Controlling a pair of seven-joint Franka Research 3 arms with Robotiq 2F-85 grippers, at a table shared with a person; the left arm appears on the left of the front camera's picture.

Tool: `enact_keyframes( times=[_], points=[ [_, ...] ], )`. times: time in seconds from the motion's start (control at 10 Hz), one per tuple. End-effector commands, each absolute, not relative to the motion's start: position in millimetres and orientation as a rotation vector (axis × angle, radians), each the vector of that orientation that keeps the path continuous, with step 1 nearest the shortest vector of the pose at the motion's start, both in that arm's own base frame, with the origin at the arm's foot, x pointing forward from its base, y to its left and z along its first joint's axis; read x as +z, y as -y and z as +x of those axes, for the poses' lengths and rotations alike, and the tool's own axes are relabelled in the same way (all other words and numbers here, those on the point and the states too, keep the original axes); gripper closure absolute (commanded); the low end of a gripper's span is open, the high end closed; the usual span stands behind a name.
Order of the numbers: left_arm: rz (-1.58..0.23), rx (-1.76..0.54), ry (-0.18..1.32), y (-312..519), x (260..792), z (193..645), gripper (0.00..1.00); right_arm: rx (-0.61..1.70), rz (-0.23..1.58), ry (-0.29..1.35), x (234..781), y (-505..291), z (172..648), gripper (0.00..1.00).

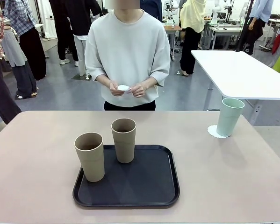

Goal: Place coasters on the table and set cups on them.
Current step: Take one Reusable plastic cup from the Flat Tray and place it on a coaster set by the human.

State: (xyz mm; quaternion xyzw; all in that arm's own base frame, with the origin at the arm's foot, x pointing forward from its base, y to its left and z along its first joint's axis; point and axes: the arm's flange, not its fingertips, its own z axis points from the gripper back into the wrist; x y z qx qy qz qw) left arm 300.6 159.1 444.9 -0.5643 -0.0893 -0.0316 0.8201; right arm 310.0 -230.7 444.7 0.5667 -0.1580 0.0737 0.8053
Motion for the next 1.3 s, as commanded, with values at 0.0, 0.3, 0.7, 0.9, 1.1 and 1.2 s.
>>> enact_keyframes(
  times=[0.0,0.3,0.7,0.9,1.1,1.2],
  points=[
    [-1.201,-0.067,0.190,-159.1,445.0,300.6,0.00,0.152,1.210,0.331,447.0,229.3,302.5,0.00],
    [-1.032,-0.050,0.174,-154.0,485.9,297.2,0.00,0.152,1.210,0.331,447.0,229.3,302.5,0.00],
    [-1.131,-0.081,0.182,-156.9,461.8,303.2,0.00,0.152,1.210,0.331,447.0,229.3,302.5,0.00],
    [-1.131,-0.081,0.182,-156.9,461.8,303.2,0.00,0.152,1.210,0.331,447.0,229.3,302.5,0.00],
    [-1.131,-0.081,0.182,-156.9,461.8,303.2,0.00,0.152,1.210,0.331,447.0,229.3,302.5,0.00],
    [-1.131,-0.081,0.182,-156.9,461.8,303.2,0.00,0.152,1.210,0.331,447.0,229.3,302.5,0.00]
  ],
)
